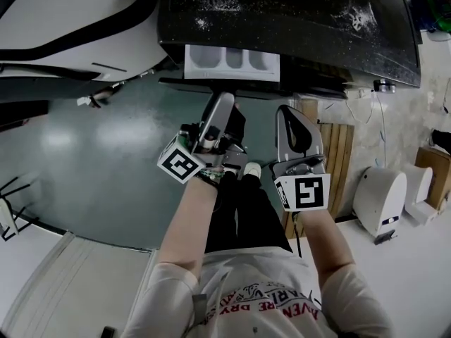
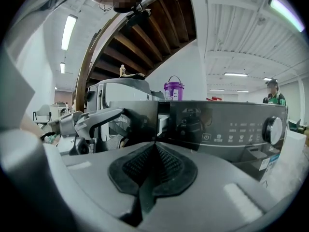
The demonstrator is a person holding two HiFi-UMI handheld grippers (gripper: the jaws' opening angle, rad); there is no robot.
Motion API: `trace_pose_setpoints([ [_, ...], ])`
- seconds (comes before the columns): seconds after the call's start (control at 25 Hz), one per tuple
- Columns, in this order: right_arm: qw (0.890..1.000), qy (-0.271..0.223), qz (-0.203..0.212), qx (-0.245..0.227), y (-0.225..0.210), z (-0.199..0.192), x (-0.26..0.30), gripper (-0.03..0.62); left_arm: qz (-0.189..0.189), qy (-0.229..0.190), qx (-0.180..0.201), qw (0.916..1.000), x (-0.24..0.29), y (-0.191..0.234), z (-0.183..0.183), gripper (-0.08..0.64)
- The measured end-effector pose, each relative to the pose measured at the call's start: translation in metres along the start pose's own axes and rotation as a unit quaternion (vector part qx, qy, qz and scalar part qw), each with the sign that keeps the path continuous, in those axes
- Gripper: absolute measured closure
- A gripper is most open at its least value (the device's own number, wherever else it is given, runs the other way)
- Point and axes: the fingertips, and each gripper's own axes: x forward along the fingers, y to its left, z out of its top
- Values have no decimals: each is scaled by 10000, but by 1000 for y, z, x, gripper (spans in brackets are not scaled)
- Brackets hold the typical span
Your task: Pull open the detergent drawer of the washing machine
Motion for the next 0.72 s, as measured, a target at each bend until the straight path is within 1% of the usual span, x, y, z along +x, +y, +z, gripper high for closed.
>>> trace_pose_setpoints([
  [0.12,10000,-3,50,-53,6,-1,-9,592,0,-9,-32,10000,-6,-3,-4,288],
  [0.24,9998,22,-108,-158,8,-2,-16,592,-13,-2,-11,10000,-15,-8,-8,287],
  [0.32,9996,-76,-181,-178,13,5,-20,592,6,-5,4,10000,-20,-10,-10,287],
  [0.4,9996,-152,-146,-173,18,9,-28,592,20,-17,-11,10000,-25,-13,-13,287],
  [0.52,9998,-138,-75,-96,21,9,-43,592,13,-71,-9,10000,-37,-18,-17,287],
  [0.6,9997,-179,-42,-137,23,9,-51,592,6,-90,5,10000,-47,-23,-19,287],
  [0.72,9997,-217,-67,-107,24,9,-62,592,0,-61,1,10000,-57,-28,-24,287],
])
